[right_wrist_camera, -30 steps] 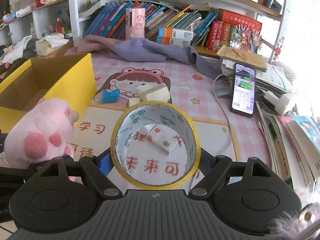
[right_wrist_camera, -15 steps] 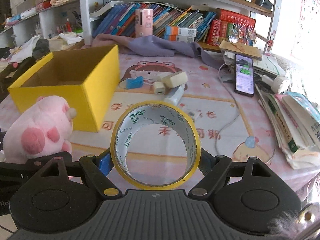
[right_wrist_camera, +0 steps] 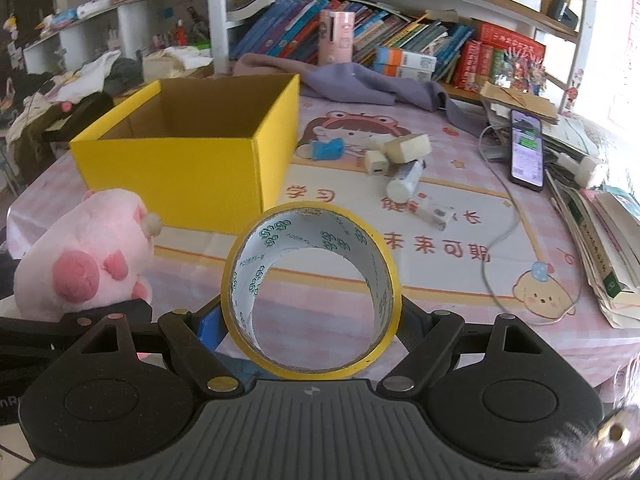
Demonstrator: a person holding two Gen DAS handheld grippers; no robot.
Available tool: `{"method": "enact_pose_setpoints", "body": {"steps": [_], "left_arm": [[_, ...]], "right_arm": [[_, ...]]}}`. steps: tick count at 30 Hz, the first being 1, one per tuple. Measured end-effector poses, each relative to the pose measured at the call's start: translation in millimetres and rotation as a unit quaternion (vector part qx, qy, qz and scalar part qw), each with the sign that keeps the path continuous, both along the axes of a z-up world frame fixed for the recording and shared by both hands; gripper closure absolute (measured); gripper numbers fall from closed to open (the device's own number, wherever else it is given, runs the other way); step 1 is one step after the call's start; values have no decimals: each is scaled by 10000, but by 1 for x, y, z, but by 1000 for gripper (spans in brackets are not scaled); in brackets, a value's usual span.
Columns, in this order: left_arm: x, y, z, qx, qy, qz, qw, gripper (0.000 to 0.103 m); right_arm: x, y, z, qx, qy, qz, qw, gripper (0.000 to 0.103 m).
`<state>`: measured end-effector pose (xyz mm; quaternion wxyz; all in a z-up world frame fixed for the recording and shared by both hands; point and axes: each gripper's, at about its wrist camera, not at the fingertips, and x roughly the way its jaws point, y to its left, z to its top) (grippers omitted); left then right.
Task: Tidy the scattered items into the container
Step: 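Lift the pig with the left tool while the right tool lifts the tape toward the box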
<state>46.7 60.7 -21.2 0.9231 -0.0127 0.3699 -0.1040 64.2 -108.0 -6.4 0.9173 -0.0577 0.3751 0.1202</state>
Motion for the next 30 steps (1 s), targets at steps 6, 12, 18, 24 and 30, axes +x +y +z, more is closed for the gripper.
{"method": "enact_pose_setpoints", "body": {"steps": [6, 12, 18, 24, 30], "left_arm": [[-5, 10, -2, 6, 58, 198, 9998, 43], [-11, 24, -5, 27, 152, 477, 9987, 43], [-17, 38, -6, 49, 203, 692, 9974, 43], [-20, 46, -7, 20, 223, 852, 9961, 43], [-24, 53, -9, 12, 249, 982, 9948, 43]], "right_arm": [[-3, 7, -2, 15, 54, 126, 9999, 22], [-4, 16, -5, 61, 123, 259, 9996, 22], [-5, 33, -7, 67, 162, 555, 9983, 22], [-5, 44, -8, 38, 192, 738, 9971, 22], [-5, 52, -9, 22, 200, 883, 9959, 22]]}}
